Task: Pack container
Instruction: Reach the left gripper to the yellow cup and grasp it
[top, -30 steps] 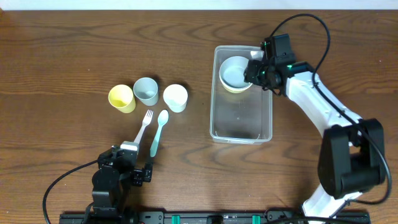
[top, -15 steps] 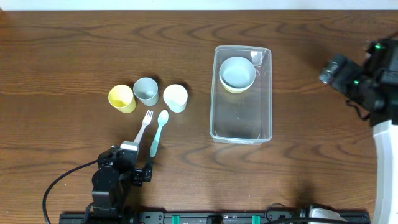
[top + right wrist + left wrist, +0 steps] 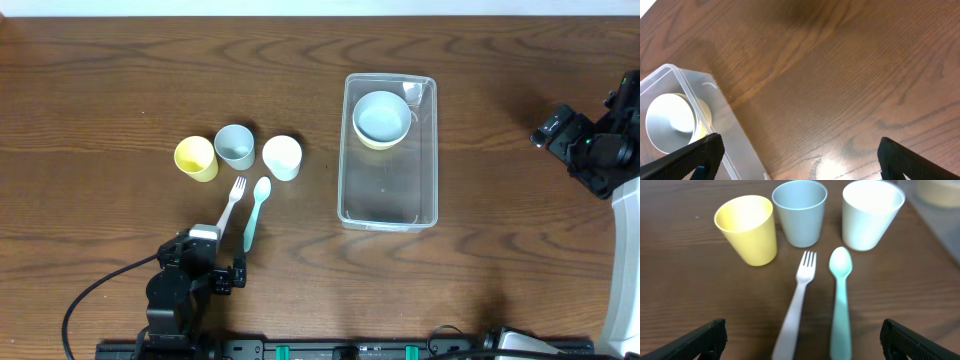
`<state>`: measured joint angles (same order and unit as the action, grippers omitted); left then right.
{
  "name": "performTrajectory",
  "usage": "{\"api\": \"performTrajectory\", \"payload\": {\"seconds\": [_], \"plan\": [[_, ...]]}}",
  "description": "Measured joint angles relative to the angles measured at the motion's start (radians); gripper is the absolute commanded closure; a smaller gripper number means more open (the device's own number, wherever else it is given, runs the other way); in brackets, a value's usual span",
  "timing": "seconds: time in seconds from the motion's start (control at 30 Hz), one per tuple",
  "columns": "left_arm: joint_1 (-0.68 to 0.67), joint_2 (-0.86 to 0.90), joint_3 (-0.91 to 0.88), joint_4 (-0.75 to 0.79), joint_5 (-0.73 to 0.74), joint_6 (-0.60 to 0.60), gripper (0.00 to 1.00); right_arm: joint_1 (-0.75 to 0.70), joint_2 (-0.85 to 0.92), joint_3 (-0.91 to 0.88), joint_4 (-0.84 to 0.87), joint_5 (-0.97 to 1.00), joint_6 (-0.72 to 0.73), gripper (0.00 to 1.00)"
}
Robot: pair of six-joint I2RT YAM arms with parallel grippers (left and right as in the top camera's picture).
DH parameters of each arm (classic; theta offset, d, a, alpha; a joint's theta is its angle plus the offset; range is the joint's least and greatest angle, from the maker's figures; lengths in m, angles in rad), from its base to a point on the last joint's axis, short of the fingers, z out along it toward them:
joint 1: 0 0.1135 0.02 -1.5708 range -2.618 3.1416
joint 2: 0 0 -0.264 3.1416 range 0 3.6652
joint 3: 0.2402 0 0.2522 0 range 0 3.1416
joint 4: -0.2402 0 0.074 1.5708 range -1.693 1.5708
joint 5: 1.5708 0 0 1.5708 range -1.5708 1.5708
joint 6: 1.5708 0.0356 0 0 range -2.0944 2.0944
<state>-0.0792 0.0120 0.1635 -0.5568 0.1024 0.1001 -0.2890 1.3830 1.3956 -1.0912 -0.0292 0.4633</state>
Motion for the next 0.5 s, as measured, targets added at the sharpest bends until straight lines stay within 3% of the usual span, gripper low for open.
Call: {"api": "performTrajectory", "payload": {"seconds": [0.23, 0.5], "plan": [[0.0, 0.161, 0.156, -0.035, 0.002, -0.157, 0.02, 0.0, 0.0, 0.0, -0.002, 0.0, 0.0, 0.01], [0.0, 0.754, 0.603, -0.245, -0.008, -0.185, 0.02, 0.0, 0.0, -0.003, -0.001, 0.0, 0.0, 0.01]]}}
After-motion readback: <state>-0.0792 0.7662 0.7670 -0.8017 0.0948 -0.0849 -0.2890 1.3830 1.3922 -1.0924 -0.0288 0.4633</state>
